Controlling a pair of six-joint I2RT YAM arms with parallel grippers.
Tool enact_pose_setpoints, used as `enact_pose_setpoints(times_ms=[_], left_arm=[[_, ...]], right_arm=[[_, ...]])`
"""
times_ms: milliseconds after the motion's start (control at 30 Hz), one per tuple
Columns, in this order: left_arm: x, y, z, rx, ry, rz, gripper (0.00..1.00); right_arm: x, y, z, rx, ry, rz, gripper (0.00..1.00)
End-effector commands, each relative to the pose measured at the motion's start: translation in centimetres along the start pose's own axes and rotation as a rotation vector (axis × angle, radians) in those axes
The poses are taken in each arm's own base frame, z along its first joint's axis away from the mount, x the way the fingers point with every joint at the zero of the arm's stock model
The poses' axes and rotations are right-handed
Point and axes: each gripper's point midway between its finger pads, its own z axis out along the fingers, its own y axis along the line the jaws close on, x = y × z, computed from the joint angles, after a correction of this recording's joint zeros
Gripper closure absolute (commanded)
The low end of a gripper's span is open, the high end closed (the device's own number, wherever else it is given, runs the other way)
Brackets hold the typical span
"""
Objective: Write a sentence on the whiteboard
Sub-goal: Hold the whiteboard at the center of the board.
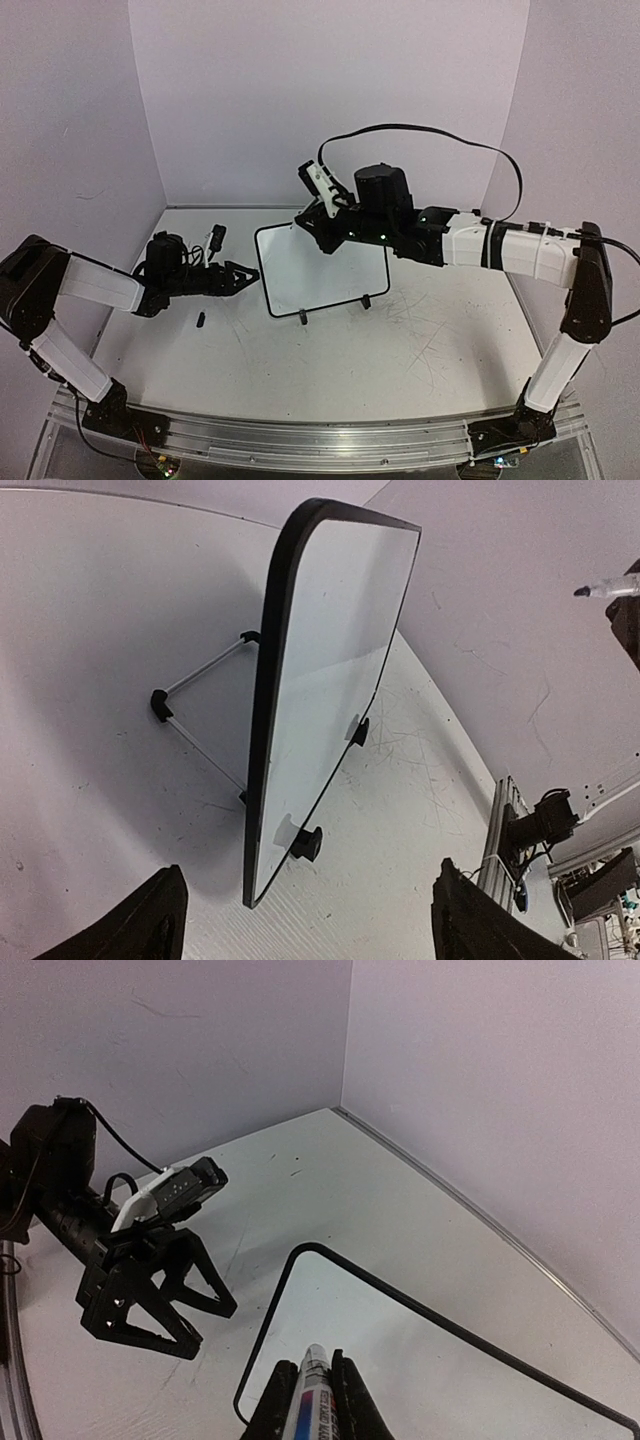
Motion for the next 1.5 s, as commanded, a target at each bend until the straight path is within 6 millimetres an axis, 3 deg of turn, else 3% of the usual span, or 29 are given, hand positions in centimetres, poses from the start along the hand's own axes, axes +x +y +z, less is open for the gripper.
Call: enact_pose_setpoints(times_ms=[0, 167, 467, 900, 1467], left_arm=[[-2.4, -1.3, 0.7, 0.086, -0.027, 0.105, 0.19], [-2.1, -0.6, 1.9, 0.106, 0.001, 0.109, 0.26], [-3.3, 0.0, 3.6, 0.132, 0.002, 0.139, 0.40], [-2.9, 1.3, 4.8, 0.126, 0.019, 0.189, 0.61], [-3.6, 0.4, 5.4, 0.208, 0.035, 0.236, 0.65]], right_arm=[[-3.1, 0.6, -0.1, -0.021, -0.113, -0.054, 1.00], [-2.4, 2.4, 1.3, -0.088, -0.109, -0.060, 1.00], [-0.2, 3.2, 4.1, -0.057, -0.056, -0.110, 1.00], [0.3, 2.9, 5.9, -0.015, -0.047, -0.140, 1.00], [0.2, 2.3, 5.0, 0.022, -0.049, -0.157, 1.00]])
